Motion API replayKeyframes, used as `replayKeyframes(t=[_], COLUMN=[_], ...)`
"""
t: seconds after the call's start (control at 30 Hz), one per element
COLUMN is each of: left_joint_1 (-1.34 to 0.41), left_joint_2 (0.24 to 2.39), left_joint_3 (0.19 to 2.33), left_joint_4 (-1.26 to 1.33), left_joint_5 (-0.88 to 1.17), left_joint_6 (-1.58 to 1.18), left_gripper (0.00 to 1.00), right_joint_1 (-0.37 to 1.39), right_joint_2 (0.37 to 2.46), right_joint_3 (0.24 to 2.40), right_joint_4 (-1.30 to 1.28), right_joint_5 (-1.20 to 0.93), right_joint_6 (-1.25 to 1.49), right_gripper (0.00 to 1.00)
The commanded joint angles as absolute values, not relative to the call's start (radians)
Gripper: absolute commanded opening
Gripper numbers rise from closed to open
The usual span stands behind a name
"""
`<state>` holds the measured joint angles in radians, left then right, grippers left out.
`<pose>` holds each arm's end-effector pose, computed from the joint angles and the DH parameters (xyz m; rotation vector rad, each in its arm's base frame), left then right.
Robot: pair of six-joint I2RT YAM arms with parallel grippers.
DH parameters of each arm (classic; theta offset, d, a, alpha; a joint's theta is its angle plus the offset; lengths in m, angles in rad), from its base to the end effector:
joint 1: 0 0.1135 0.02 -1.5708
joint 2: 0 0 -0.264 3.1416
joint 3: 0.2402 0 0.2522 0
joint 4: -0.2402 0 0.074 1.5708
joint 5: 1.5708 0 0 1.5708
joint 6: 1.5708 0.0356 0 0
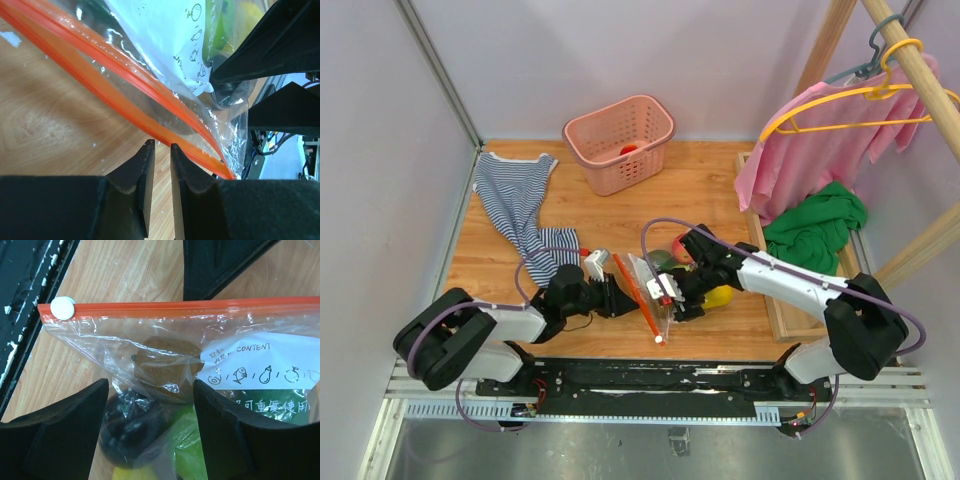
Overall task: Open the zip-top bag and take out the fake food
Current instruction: Pick up the fake fruit from the zipper food storage bag.
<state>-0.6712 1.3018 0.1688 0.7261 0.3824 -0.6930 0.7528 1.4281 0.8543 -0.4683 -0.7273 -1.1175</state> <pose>0.1533 -0.1387 0.1292 0.2512 2.1598 -1.2188 0.1819 0.2029 0.2054 -2.0710 1.2218 0.7778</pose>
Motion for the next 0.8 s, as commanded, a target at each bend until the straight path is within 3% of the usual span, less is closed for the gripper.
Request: replayKeyframes(t=[0.0, 0.4, 0.77], left_joint_1=[-0.699, -0.714, -0.716], left_joint_2=[1.363, 1.374, 1.488], left_joint_3=[0.213, 0.233, 0.297], left_joint_4=[0.869, 0.858, 0.933], left_joint_5=[0.403, 0.414, 0.489], left_joint_6=[-0.687, -0.663, -0.659], left_gripper=[0.25, 0.34, 0.34], right_joint_1=[0.765, 0.763, 0.763], right_joint_2=[1.447, 1.464, 1.446], right_joint_3=[0.884, 0.91, 0.922], right_joint_4=[-0.497, -0.542, -0.572], right_joint_5=[-0.676, -0.66, -0.651], right_joint_6=[-1.127, -1.138, -1.152], right_gripper=[0.69, 0.66, 0.61])
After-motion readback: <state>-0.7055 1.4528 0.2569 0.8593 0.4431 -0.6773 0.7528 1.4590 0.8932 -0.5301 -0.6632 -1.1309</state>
